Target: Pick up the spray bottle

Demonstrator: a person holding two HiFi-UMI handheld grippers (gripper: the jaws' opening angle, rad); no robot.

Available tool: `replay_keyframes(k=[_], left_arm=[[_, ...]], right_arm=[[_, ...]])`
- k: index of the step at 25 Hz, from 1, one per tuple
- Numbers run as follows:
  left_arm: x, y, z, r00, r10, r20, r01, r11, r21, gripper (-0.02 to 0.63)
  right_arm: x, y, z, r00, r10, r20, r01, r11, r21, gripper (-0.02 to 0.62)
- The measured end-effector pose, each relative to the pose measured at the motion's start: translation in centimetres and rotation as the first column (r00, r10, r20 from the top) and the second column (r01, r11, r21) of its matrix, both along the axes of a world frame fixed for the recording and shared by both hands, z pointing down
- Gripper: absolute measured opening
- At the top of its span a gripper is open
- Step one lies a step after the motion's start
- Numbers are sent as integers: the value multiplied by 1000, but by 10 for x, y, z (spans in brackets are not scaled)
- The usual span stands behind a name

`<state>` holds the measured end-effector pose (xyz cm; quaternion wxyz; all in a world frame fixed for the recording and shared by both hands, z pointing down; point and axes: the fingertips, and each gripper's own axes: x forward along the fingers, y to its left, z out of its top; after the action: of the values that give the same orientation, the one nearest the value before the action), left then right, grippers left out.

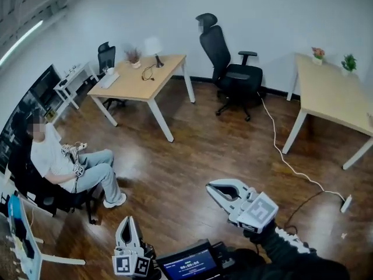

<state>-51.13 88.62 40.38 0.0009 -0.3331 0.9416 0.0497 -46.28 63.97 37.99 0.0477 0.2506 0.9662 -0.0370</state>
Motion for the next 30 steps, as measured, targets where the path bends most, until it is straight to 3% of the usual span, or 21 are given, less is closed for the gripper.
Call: replay_keyframes(k=[3,8,10,12,15,19,23,27,30], left_arm=[[-69,-87,6,991,130,21,-131,991,11,6],[-209,-191,9,955,296,18,-296,953,60,6],[-254,-255,13,926,376,16,-377,925,49,6],[-276,-341,22,876,481,21,-482,875,42,6],[-253,-471,33,817,576,29,-576,817,25,6],[-194,-638,24,781,624,42,-624,781,-12,6],[-124,-811,4,731,677,83,-674,736,-71,6],[-28,-997,-22,614,778,133,-773,627,-97,6],[45,-1146,-47,536,826,173,-811,561,-167,6]], right_arm=[[-37,-70,9,996,91,3,-91,996,24,2],[-133,-154,4,966,257,-6,-256,964,73,2],[-158,-209,4,936,349,-30,-345,933,100,2],[-157,-287,11,882,471,-29,-467,879,96,2],[-111,-406,17,820,572,-16,-569,818,84,2],[-28,-552,17,739,674,11,-674,738,32,2],[75,-710,4,680,732,40,-734,679,31,2],[186,-869,-16,591,804,68,-806,592,16,2],[257,-1003,-39,526,848,56,-850,526,23,2]])
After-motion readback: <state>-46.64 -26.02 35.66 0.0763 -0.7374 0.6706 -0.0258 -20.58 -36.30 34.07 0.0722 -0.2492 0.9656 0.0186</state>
